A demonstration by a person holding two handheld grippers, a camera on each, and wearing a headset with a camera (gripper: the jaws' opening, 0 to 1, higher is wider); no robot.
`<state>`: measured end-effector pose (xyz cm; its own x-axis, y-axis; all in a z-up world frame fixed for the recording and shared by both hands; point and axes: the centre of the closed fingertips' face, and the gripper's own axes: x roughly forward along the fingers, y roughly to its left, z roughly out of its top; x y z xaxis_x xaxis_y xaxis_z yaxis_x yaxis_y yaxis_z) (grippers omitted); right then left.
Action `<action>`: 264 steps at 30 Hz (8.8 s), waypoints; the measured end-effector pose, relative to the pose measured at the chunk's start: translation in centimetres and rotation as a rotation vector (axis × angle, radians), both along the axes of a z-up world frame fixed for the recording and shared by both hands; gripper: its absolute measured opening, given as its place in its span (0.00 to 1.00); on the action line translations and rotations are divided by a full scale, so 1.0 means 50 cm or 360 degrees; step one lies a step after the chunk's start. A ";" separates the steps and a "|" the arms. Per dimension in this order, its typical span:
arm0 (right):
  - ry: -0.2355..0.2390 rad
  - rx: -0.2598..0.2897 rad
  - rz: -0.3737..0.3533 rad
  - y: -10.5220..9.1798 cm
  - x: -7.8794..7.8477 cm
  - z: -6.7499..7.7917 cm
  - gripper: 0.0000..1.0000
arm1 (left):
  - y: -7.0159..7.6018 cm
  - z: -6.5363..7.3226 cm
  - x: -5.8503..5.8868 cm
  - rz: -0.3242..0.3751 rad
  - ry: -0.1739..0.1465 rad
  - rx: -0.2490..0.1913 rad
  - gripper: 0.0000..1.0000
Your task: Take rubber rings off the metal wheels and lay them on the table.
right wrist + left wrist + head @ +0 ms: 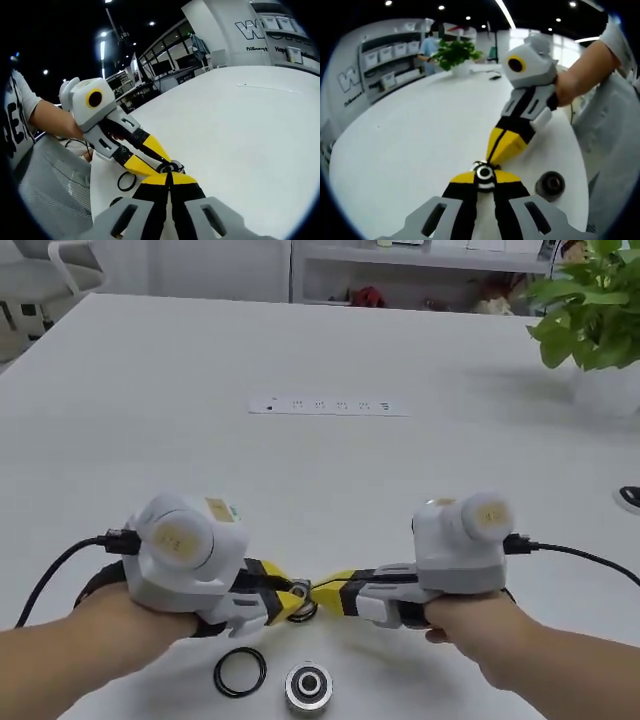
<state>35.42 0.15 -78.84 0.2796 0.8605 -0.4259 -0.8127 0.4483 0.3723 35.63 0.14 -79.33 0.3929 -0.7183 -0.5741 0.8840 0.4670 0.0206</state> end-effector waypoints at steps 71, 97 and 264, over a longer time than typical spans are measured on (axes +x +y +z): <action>0.0105 0.0205 0.0085 0.042 -0.059 0.078 0.00 | 0.074 0.118 -0.120 -0.0115 0.0016 -0.0263 0.63; 0.0238 0.0130 0.0274 0.090 -0.128 0.031 0.00 | 0.133 0.105 -0.164 -0.0062 0.0046 -0.0246 0.69; -0.0129 -0.0180 0.0092 -0.023 -0.012 -0.043 0.03 | -0.004 0.003 -0.005 -0.0002 -0.0005 -0.0078 0.13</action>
